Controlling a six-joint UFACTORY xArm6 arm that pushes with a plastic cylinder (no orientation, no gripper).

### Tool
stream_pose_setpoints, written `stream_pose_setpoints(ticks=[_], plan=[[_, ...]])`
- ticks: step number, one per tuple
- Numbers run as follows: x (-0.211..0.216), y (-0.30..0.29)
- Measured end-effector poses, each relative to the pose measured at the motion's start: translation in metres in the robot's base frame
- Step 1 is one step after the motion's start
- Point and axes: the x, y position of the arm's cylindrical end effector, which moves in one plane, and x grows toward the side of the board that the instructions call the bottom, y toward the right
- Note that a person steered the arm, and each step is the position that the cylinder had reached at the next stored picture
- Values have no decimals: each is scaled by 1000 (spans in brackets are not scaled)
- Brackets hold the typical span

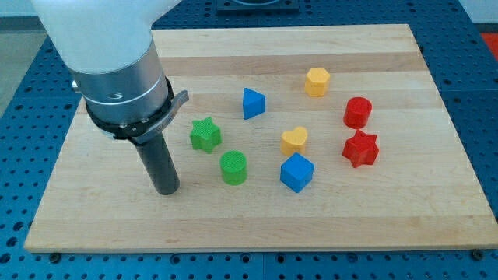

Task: Move the red star close to the red circle

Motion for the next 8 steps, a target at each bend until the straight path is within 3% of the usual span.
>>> stream_pose_setpoints(ticks=[1,3,4,6,8], plan=[[22,68],[26,246],[23,267],[-31,267],[-31,259]])
